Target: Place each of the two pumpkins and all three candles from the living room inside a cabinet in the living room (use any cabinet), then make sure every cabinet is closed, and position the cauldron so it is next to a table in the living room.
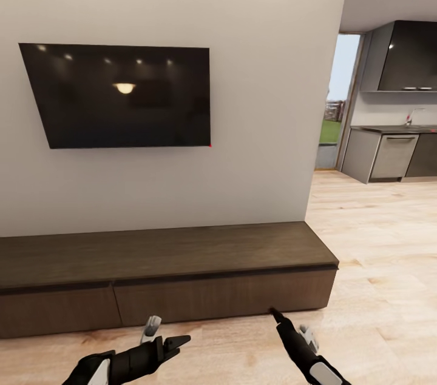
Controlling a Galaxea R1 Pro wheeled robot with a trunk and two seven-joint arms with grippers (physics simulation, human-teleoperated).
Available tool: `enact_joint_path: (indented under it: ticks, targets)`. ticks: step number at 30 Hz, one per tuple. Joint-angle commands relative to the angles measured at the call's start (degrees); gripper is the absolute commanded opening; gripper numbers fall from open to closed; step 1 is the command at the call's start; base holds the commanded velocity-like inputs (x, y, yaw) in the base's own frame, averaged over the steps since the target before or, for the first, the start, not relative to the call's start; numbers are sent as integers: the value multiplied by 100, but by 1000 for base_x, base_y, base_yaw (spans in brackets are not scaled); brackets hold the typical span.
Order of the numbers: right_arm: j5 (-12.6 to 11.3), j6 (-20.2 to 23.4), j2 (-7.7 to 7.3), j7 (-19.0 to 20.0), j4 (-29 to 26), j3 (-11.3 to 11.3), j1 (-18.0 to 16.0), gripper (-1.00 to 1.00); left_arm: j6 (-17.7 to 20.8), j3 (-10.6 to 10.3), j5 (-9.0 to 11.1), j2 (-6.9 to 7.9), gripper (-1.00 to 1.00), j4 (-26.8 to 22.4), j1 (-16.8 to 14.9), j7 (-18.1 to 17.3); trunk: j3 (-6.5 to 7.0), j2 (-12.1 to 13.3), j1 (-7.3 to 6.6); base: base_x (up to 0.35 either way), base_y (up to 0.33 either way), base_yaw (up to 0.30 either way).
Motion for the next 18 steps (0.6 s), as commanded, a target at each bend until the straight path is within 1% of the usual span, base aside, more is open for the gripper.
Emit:
enact_joint_path:
  ticks: [1,3,4,7,9,12,16,18]
  targets:
    - [-38,24,0,77,6,-71,-4,100,46,-26,38,-1,100,-5,-4,10,-6,-3,-1,0,0,0]
    - [-75,31,0,150,6,-98,-4,100,50,-30,36,-8,100,-6,-4,48,-6,-3,-1,0,0,0]
    - [-88,32,2,207,6,-109,-4,100,52,-35,39,-21,100,-3,-4,138,-6,-3,-1,0,0,0]
    - [-108,23,3,386,6,-121,-4,100,60,-36,73,-101,100,5,-4,625,-6,-3,-1,0,0,0]
    - [-117,37,-11,581,6,-132,-4,100,63,-32,93,-173,100,9,-4,823,-6,-3,-1,0,0,0]
    - [-174,48,-58,721,9,-215,-4,100,64,-15,107,-199,100,8,1,795,-6,-3,-1,0,0,0]
    - [-225,55,-84,775,10,-264,-4,100,64,-11,113,-174,100,6,4,527,-6,-3,-1,0,0,0]
    - [-237,56,-94,899,8,-273,-4,100,64,-14,116,-163,100,5,4,404,-6,-3,-1,0,0,0]
